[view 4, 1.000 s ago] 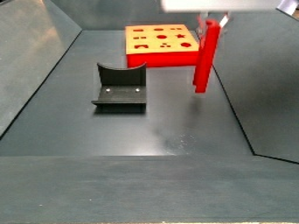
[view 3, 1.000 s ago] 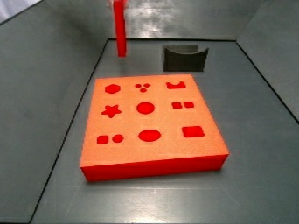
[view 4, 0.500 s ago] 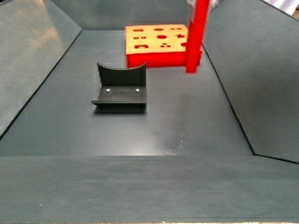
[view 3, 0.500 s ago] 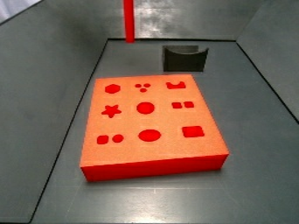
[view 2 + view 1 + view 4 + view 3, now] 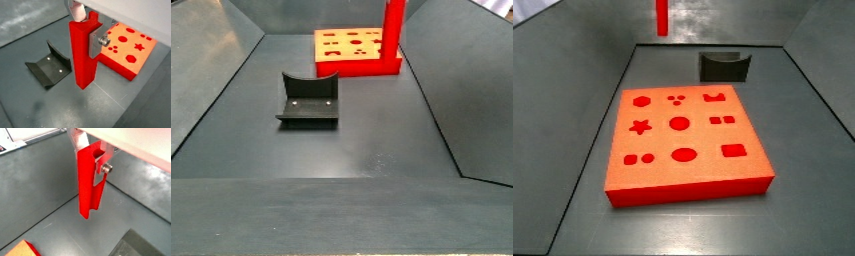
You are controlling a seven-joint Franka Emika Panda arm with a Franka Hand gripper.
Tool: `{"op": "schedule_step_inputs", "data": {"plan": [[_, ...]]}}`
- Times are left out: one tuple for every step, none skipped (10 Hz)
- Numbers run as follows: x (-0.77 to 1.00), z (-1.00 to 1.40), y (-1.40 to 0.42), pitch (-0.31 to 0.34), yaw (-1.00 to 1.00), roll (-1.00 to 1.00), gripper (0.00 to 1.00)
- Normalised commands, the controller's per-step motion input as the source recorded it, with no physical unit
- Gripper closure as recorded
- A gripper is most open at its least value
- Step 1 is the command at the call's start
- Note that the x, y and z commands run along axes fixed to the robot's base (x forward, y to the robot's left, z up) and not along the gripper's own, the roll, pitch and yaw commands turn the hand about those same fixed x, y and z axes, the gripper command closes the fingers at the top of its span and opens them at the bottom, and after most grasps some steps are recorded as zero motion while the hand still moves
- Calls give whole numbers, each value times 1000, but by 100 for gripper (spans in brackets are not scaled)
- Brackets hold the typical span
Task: Pick up the arch object. Move up. Rotate the arch object. Move to above the board. Insert the arch object.
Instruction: Rotate the arch object.
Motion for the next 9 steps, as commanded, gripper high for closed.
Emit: {"op": "schedule_step_inputs", "data": {"plan": [[19,-1000,17,-44,-49,-275,100],[12,-1000,19,-67,-43,-238,100],[9,-1000,20,-84,-31,-181,100],[9,-1000,20,-82,-24,-148,100],[14,-1000,23,-81,-21,-133,100],[13,-768,24,-76,-20,-118,100],[9,-540,23,-73,-21,-103,100],[6,-371,23,-74,-23,-91,100],[6,-261,23,-74,-23,-84,100]]}}
